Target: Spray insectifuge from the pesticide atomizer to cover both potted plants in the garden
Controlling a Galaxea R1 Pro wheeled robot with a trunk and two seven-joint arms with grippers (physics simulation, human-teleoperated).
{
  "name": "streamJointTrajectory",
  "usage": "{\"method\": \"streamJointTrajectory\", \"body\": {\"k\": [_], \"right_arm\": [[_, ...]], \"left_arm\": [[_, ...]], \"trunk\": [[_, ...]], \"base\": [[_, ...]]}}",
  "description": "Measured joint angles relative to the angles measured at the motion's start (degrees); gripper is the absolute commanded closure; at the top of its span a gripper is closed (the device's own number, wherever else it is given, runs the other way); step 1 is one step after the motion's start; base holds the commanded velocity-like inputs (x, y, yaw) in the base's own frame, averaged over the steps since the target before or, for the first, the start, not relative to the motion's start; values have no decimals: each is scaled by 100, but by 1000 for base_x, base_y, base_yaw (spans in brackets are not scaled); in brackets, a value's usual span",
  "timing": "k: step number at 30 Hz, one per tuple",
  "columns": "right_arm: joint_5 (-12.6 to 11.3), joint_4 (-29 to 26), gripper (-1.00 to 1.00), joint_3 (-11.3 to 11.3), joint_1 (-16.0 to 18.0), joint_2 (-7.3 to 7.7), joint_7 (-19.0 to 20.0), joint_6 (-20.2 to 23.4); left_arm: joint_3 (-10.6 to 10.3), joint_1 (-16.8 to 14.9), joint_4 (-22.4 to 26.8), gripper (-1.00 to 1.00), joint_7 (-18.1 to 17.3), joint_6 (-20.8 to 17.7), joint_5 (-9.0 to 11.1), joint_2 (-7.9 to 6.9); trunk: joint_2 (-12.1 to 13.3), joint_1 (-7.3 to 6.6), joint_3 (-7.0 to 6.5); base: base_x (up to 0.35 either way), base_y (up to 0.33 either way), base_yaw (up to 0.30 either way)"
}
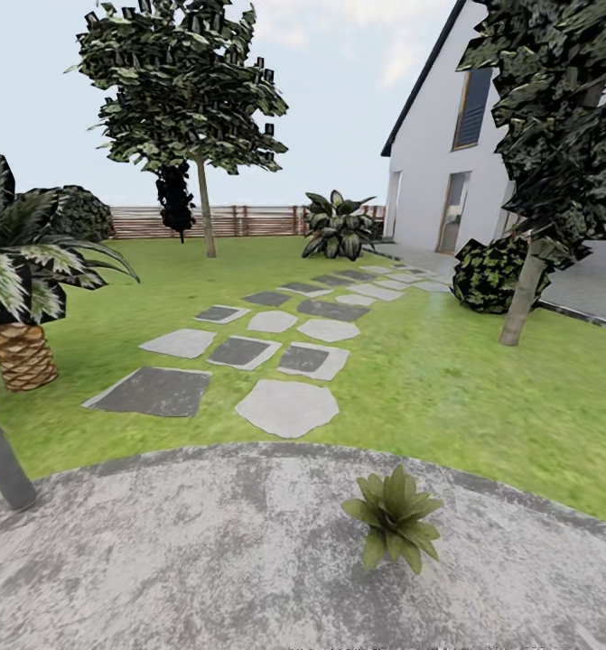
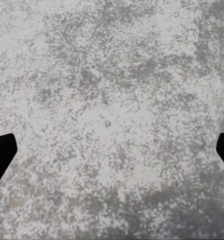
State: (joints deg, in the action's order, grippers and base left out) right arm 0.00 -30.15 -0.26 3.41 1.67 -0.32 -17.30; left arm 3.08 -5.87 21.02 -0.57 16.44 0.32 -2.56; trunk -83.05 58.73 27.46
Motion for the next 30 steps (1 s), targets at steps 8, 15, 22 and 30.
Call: {"method": "streamJointTrajectory", "body": {"k": [8,15,22,30], "right_arm": [[0,1,-100,1,1,-7,5,0],[0,4,-100,2,1,-8,8,-1],[0,4,-100,2,2,-7,8,-1],[0,4,-100,2,0,-8,8,0]], "left_arm": [[2,0,1,-100,0,0,5,0],[5,0,2,-100,1,0,31,-7],[5,0,2,-100,1,0,44,-4],[6,0,1,-100,1,0,44,-6]], "trunk": [[0,0,59],[0,0,111],[0,0,155],[-39,21,203]], "base": [[0,-217,-193],[0,-23,-193],[0,-1,-231],[0,0,-271]]}}
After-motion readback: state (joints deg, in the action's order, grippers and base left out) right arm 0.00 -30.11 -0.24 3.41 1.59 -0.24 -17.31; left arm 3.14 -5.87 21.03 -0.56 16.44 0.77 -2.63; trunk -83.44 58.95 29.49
